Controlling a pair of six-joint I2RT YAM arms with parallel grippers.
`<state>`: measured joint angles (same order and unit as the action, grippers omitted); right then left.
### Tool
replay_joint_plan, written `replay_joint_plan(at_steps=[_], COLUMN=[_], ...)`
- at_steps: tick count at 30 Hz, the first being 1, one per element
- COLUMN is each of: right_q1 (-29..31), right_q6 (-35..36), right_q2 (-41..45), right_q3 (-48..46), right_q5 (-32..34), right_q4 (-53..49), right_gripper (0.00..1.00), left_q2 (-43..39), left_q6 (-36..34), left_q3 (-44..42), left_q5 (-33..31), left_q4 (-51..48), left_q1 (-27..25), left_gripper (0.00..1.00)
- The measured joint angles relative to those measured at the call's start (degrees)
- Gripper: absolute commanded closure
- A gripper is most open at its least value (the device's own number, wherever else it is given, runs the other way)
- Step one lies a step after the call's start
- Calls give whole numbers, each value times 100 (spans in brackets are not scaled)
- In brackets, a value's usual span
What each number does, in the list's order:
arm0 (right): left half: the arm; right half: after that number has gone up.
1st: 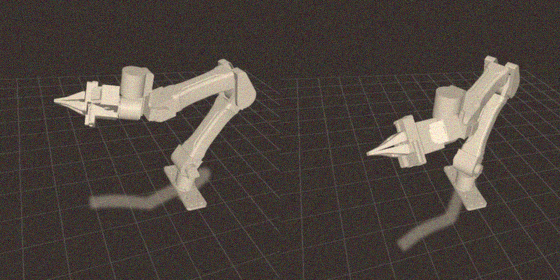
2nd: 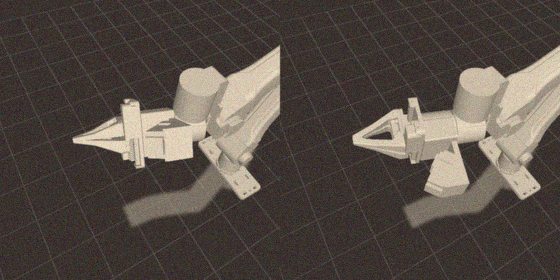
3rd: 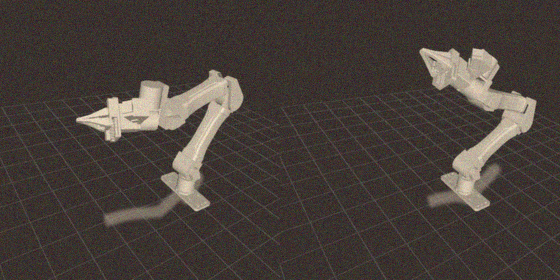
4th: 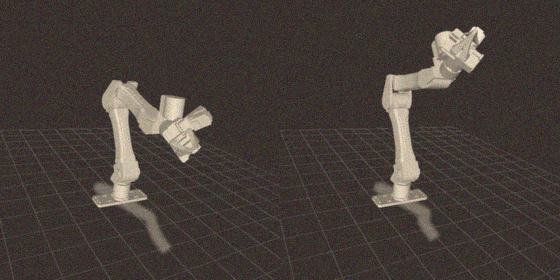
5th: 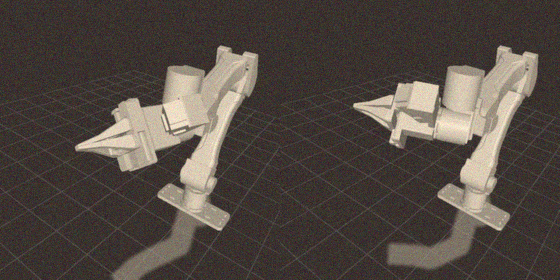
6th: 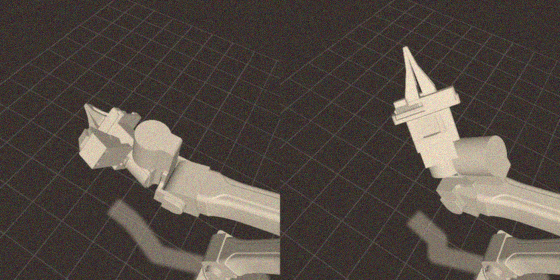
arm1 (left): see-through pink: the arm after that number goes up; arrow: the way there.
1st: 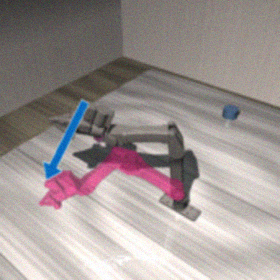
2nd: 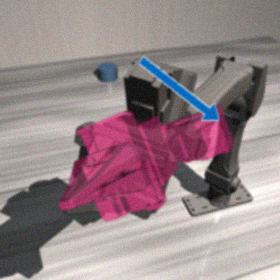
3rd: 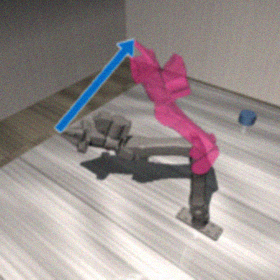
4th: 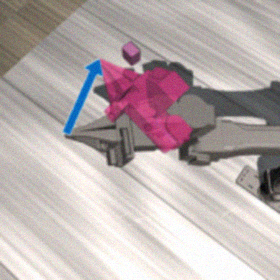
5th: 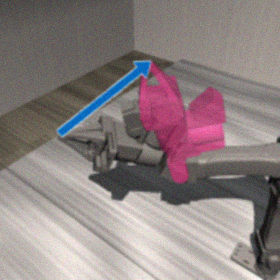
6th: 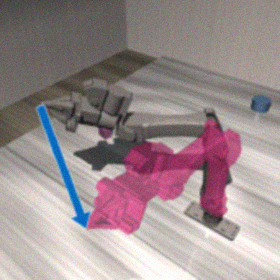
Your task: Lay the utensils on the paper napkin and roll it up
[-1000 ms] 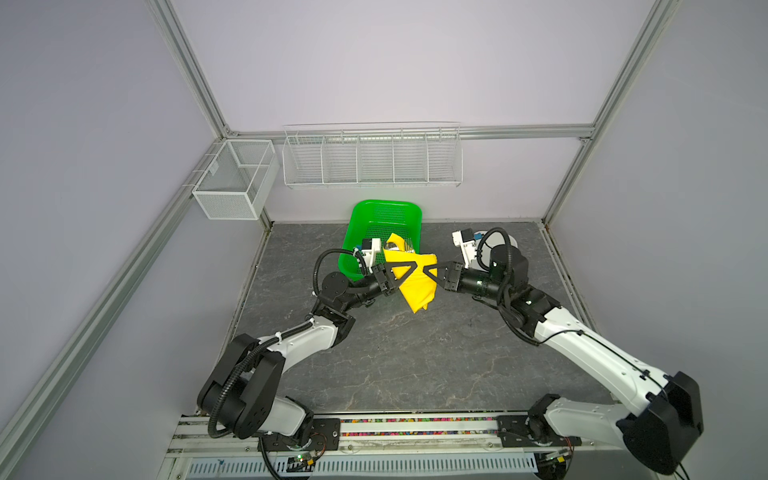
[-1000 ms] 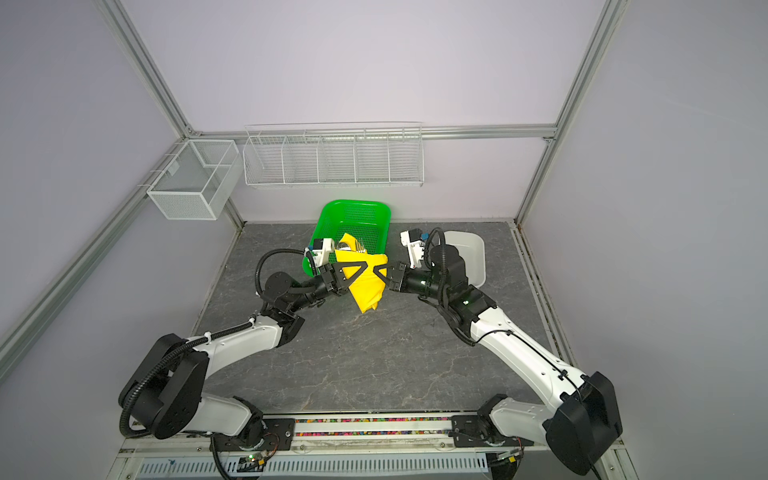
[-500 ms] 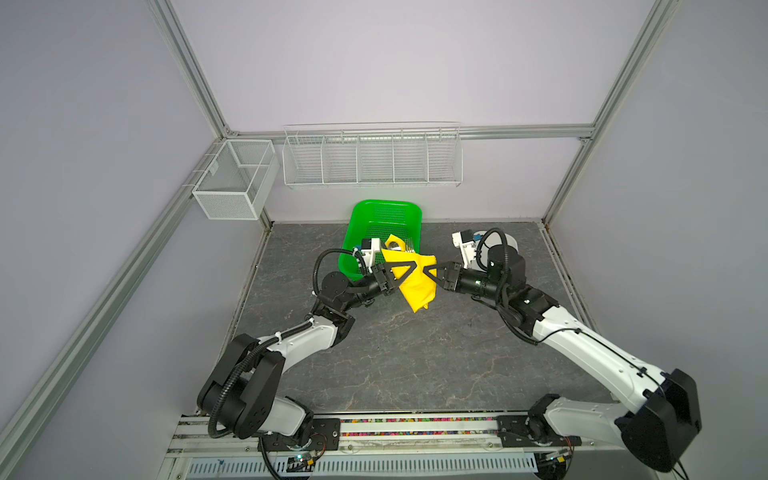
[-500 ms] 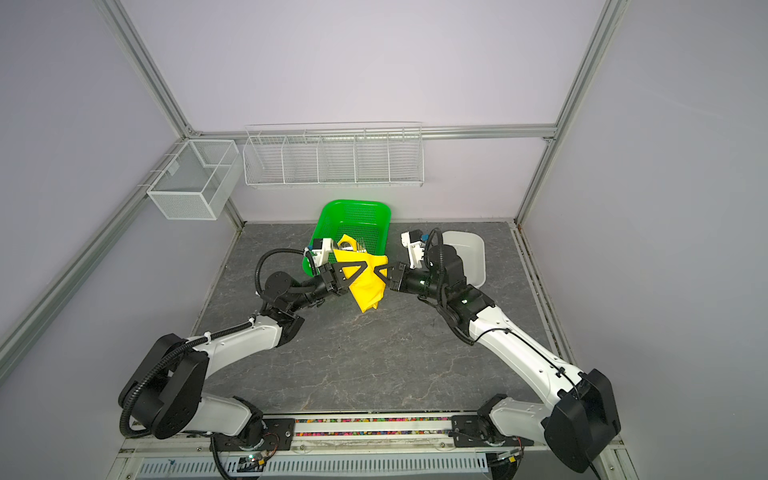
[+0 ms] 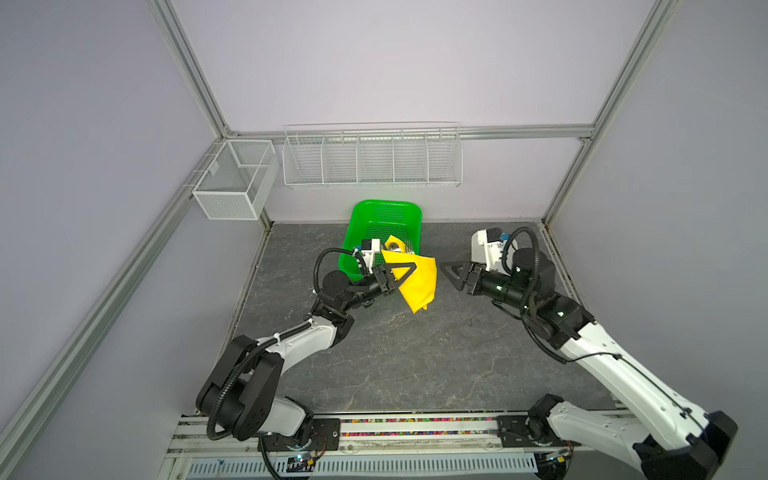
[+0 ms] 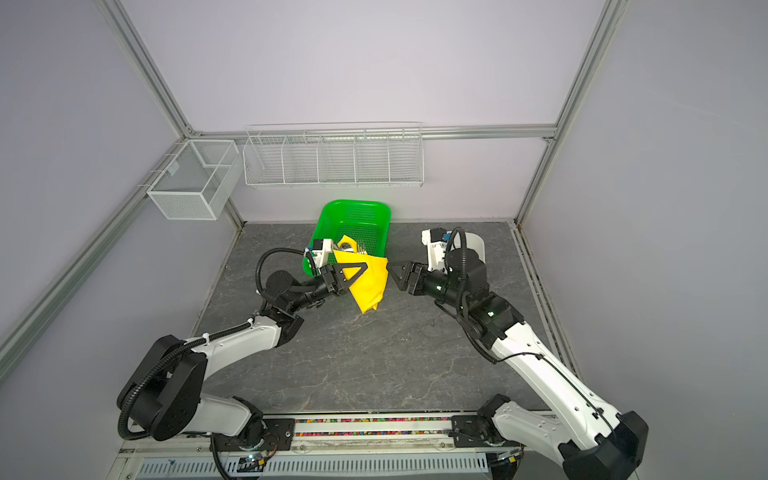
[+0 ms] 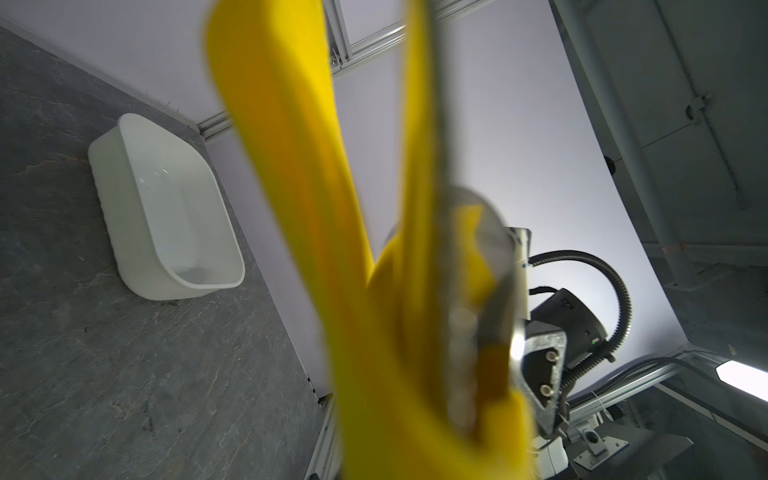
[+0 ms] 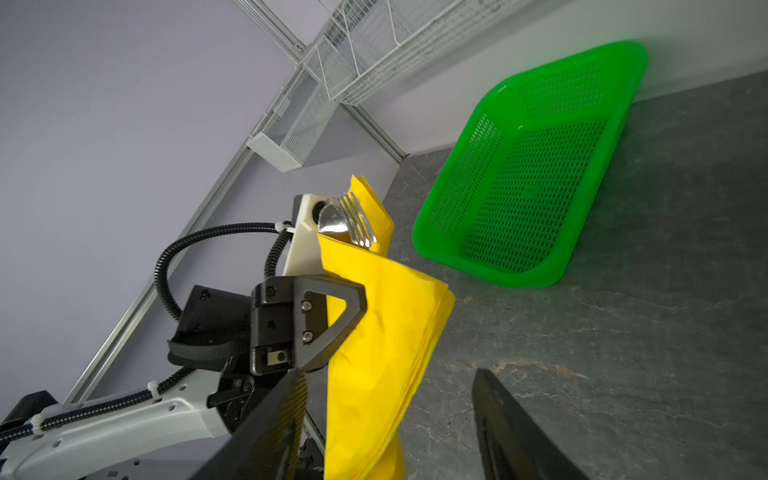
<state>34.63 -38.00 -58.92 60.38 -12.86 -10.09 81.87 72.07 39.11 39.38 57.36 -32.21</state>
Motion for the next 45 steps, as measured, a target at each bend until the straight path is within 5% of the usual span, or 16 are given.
replay_joint_plan(at_steps=[15, 45], right_q1=[968, 1010], right_q6=[1108, 1403], right_q2=[-1344, -1622], right_q3=[979, 927], right_q5=[249, -85], right_q4=[-752, -518], right_gripper=[32, 30], left_q2=[-173, -313], left_q6=[-426, -358], left_q3=[157, 225], left_q5=[-42, -13], left_q4=[-645, -706], left_q1=[0, 7], left_gripper=[100, 100])
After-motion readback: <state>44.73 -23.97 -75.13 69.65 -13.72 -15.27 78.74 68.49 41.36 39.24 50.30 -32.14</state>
